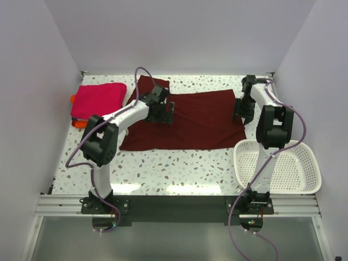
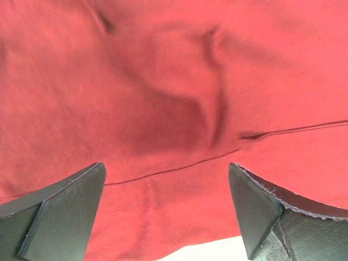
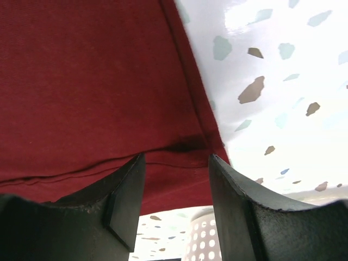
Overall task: Fold and stack the t-shirts
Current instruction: Fold the tshirt
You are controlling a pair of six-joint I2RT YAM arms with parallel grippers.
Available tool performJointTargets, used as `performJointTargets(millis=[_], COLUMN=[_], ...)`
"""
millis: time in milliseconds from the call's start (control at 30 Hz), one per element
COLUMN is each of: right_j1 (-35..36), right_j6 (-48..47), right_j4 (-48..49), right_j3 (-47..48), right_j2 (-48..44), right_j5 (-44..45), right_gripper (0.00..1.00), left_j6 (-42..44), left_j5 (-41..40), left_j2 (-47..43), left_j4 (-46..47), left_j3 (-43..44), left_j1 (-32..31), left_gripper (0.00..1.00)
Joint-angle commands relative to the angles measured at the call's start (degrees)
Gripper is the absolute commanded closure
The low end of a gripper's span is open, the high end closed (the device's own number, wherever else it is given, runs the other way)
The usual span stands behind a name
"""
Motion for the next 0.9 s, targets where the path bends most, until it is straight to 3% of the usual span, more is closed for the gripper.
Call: performJointTargets(millis=[0, 467, 667, 867], right_j1=[-0.11, -0.37, -1.25, -1.34], right_j6=[-0.31, -1.28, -0.31, 0.48], right_j4=[-1.78, -1.17, 0.68, 1.83], right_j3=[0.81, -3.06, -5.43, -5.7], right_j2=[-0.92, -1.96, -2.94, -3.12], right_j5=[3.01, 4.16, 0.03, -4.37], right_gripper=[0.47, 0.48, 0.47, 0.59], left_j6=[-3.24, -4.29, -4.29, -4.12], left_j5=[1.49, 1.58, 1.84, 2.02], left_j2=[-0.13, 3.22, 3.04, 3.13], left_j4=[3.81, 5.58, 5.94, 5.94], left_j3=[-4.71, -11.57, -12.8, -12.45], left_j1=[1.3, 5.52, 6.05, 6.14], left_gripper=[0.0, 0.0, 0.0, 0.0])
